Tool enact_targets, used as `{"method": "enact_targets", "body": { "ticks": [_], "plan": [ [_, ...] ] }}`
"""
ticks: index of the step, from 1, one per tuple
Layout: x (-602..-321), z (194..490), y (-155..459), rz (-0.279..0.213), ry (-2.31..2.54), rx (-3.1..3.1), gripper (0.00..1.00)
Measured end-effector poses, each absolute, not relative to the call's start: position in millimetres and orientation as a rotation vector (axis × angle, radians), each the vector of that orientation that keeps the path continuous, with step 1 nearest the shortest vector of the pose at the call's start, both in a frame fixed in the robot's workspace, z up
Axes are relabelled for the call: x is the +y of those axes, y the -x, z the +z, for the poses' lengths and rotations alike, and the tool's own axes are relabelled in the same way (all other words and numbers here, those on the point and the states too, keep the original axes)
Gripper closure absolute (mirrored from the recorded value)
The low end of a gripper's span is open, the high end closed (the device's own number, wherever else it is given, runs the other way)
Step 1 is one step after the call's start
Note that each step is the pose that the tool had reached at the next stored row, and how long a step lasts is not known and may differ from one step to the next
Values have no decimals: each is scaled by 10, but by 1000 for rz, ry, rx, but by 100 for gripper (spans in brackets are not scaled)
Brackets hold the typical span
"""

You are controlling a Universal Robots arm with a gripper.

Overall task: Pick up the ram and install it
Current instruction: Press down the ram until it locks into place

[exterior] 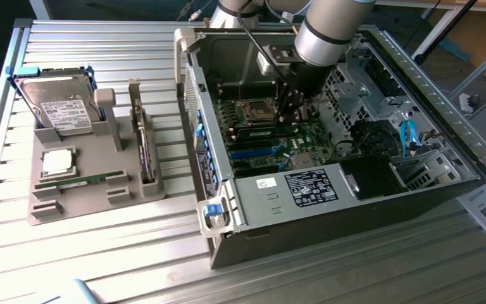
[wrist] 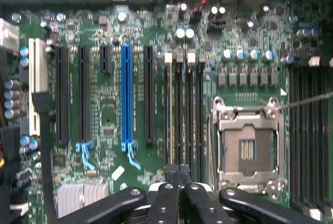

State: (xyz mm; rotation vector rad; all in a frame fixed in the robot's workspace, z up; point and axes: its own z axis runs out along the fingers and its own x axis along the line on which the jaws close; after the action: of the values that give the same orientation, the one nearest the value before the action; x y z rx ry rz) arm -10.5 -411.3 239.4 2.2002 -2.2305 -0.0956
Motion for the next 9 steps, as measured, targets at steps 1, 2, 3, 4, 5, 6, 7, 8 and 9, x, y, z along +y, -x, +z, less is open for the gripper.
{"method": "enact_targets", "body": {
  "ticks": [1,2,3,4,5,6,7,8,9],
  "plan": [
    [-4113,2393,142,-96,-2201,-2230,90],
    [-4113,2393,162,-96,-2200,-2230,90],
    [-4113,2393,181,-96,-2200,-2230,90],
    [-4113,2394,203,-96,-2200,-2231,90],
    [-4113,2394,222,-96,-2200,-2231,90],
    [-4113,2393,238,-96,-2200,-2231,90],
    [-4113,2394,255,-96,-2200,-2231,90],
    [-4113,2394,268,-96,-2200,-2230,90],
    [-4113,2394,284,-96,-2200,-2230,90]
  ]
}}
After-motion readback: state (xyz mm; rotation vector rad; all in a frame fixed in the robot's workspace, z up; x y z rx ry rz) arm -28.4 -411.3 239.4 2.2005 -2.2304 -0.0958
